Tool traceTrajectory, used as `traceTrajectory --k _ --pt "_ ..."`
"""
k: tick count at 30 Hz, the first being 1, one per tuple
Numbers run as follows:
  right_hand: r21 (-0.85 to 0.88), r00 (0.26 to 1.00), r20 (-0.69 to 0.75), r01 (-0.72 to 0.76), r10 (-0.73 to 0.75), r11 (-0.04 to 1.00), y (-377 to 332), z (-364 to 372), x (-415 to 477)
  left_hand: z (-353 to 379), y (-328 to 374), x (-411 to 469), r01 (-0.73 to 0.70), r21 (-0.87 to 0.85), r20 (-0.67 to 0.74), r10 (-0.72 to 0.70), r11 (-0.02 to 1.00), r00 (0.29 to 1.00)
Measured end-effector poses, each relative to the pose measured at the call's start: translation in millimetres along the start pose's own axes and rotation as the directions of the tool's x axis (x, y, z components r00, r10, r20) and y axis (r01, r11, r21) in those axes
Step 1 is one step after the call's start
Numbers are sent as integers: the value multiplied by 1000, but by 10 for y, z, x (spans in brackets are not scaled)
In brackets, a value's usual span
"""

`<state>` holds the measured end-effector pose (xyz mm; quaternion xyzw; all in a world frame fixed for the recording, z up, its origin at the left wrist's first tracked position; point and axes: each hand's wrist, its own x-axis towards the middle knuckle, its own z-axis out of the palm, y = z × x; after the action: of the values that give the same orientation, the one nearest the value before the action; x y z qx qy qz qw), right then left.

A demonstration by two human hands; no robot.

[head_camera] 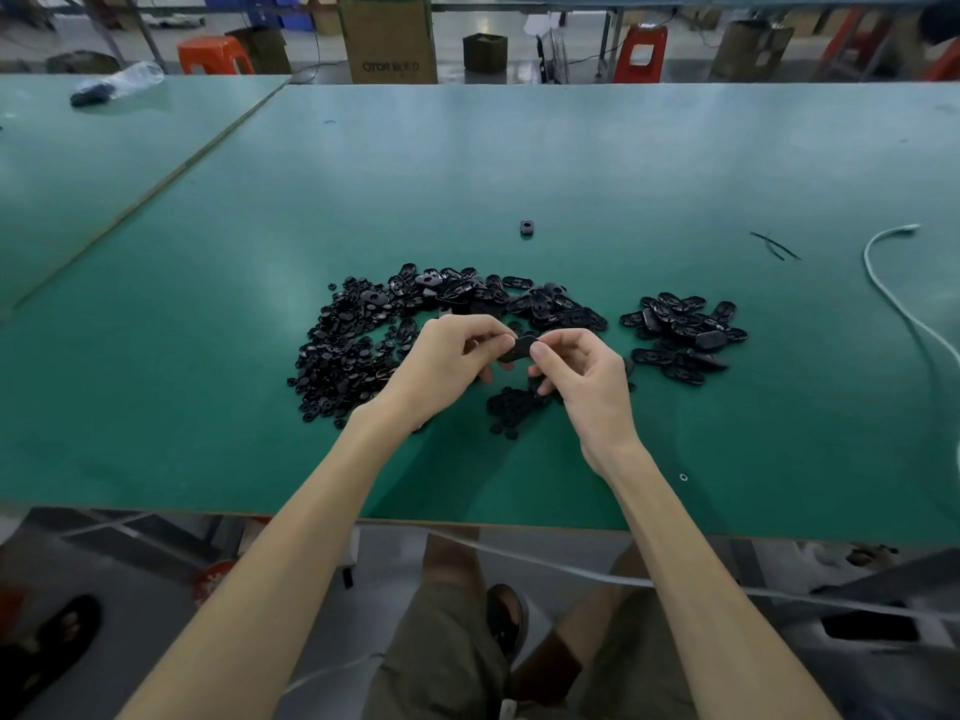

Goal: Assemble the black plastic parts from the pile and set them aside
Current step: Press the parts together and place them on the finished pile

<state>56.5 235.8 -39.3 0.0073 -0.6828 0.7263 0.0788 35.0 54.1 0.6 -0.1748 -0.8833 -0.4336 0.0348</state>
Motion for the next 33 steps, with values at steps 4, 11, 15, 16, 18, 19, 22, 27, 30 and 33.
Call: traceTrajectory --k 4,11,15,16,18,19,22,27,30,33 --pt "22 999 -32 -8 8 1000 2 6 1 -70 -15 31 56 30 -115 -52 998 992" --pt "20 999 -41 -12 13 1000 13 -9 6 -288 -209 63 293 365 -140 -259 884 956" --pt "10 999 -41 -10 10 1000 25 -11 8 -251 -222 33 294 374 -164 -250 879 954" --pt "6 999 -41 -11 11 1000 27 -10 9 -243 -225 33 293 379 -171 -245 878 954" --pt "4 999 -45 -14 14 1000 33 -10 11 -235 -229 32 291 386 -180 -238 876 955" --pt "5 999 -47 -16 16 1000 34 -11 12 -233 -232 30 290 387 -183 -236 875 954" --pt "9 999 -49 -22 22 1000 34 -8 9 -232 -250 18 292 391 -199 -229 873 953" --pt "7 999 -44 -19 20 1000 30 -11 6 -279 -275 -1 295 323 -239 -224 899 945" --pt "7 999 -46 -22 22 1000 31 -10 8 -287 -248 -1 273 245 -248 -212 930 945" --pt "-1 999 -48 -20 20 1000 39 -12 13 -238 -135 0 203 62 -201 -187 977 962"
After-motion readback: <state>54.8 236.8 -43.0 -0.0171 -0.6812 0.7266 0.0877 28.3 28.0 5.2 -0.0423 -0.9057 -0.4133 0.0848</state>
